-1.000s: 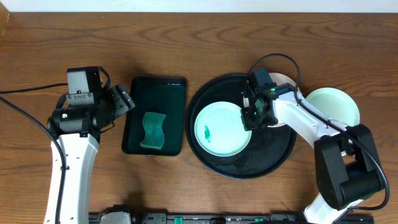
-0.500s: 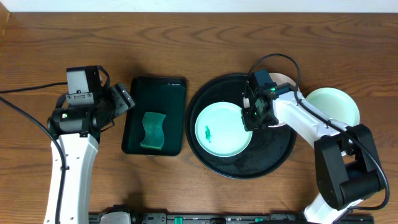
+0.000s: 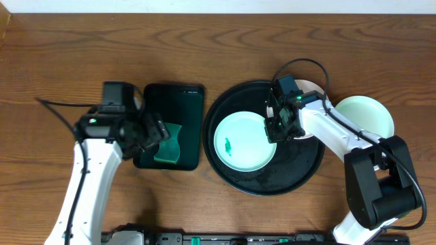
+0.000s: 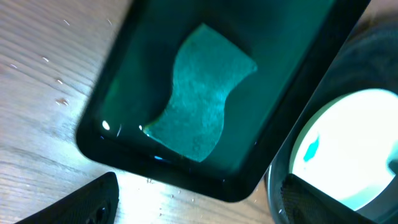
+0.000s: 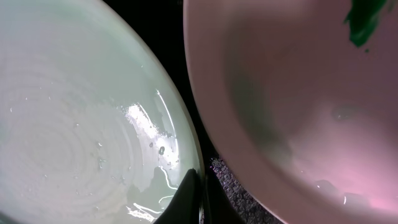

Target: Clean dirty plates on tray and stack at the side

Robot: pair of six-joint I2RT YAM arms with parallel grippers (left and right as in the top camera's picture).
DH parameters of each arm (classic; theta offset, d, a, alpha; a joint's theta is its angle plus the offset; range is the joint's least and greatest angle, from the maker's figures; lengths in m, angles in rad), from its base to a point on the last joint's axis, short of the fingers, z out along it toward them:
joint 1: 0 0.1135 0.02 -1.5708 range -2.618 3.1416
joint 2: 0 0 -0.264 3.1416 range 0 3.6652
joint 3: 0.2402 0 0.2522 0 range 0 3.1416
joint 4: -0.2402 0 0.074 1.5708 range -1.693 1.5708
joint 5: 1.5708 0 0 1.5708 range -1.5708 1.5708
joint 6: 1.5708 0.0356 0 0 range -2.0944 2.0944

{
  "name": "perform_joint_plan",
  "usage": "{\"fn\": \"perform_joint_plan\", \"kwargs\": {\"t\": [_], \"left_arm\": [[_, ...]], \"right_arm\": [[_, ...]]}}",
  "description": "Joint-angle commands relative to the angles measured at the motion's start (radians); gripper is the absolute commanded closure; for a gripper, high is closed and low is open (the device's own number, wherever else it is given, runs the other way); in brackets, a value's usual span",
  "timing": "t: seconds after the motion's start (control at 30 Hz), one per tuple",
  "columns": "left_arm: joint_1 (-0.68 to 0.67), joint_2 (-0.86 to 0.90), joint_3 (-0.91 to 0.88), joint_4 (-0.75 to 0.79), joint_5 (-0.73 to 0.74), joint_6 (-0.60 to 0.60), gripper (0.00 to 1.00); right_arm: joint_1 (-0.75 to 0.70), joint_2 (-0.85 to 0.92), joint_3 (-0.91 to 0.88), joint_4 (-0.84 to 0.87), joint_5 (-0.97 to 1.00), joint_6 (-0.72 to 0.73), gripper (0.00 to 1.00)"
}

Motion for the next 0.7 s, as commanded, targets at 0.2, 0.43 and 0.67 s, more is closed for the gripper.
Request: {"fn": "perform_joint_plan", "kwargs": {"t": [0.2, 0.43, 0.67], "left_arm": [[-0.025, 0.024, -0.009, 0.055, 0.011, 0.023, 0.41], [-0.067, 0.086, -0.002, 0.077, 0.004, 0.117, 0.45], [-0.075, 0.218, 0.088, 0.022, -0.026, 0.143, 0.44]], "right_arm": [[0.002, 0.003, 0.011, 0.004, 0.024, 0.01, 0.98], [0.002, 0.003, 0.011, 0.004, 0.024, 0.01, 0.97], [0.002, 0.003, 0.011, 0.008, 0.024, 0.01, 0.97]]}}
